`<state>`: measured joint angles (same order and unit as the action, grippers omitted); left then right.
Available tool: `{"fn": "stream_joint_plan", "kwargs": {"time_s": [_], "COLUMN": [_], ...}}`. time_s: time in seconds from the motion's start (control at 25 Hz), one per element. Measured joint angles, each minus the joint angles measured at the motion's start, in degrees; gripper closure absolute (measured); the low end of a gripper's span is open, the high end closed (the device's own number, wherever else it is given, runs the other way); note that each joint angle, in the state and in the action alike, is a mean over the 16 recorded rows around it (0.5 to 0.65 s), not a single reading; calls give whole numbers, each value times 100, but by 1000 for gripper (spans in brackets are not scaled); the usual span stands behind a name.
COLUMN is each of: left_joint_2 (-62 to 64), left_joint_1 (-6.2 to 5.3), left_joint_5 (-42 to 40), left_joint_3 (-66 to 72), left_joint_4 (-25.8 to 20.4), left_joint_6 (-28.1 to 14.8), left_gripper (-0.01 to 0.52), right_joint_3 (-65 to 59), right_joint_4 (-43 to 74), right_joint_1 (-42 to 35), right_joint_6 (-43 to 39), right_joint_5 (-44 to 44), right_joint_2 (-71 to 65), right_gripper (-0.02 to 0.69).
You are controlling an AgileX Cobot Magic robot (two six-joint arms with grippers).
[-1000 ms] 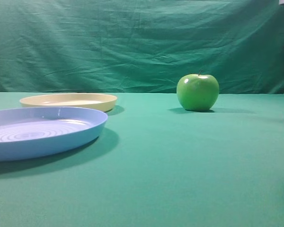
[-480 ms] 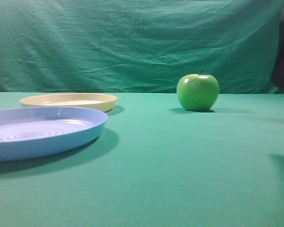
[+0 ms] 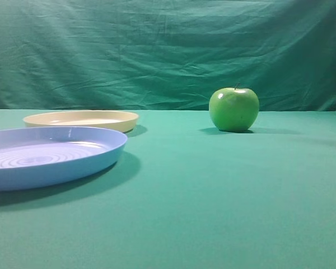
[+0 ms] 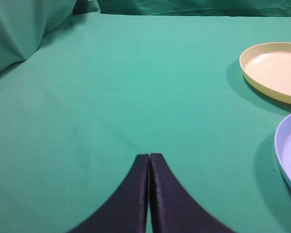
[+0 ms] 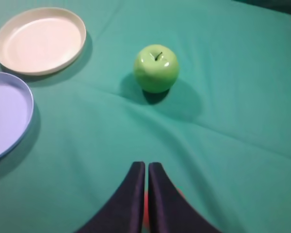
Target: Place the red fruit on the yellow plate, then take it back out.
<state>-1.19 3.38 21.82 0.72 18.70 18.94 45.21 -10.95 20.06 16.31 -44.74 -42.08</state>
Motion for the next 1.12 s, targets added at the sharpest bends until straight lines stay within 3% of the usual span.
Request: {"fn": "stream_joint_plan", "kwargs": {"time_s": [0.64, 1.12], "left_joint_2": [0, 0], "left_joint_1": [0, 0], "left_joint_5": [0, 0], "left_joint_3": [0, 0], "left_joint_4": [0, 0], "left_joint_6": [0, 0], "left_gripper": [514, 514], "right_joint_3": [-41, -1212], "right_joint_4": [-431, -199], "right_joint_1": [-3, -566], "right_joint_6": [-65, -67], "right_joint_5": [-914, 577], "right_joint_2": [1716, 2457], "right_gripper": [665, 665]}}
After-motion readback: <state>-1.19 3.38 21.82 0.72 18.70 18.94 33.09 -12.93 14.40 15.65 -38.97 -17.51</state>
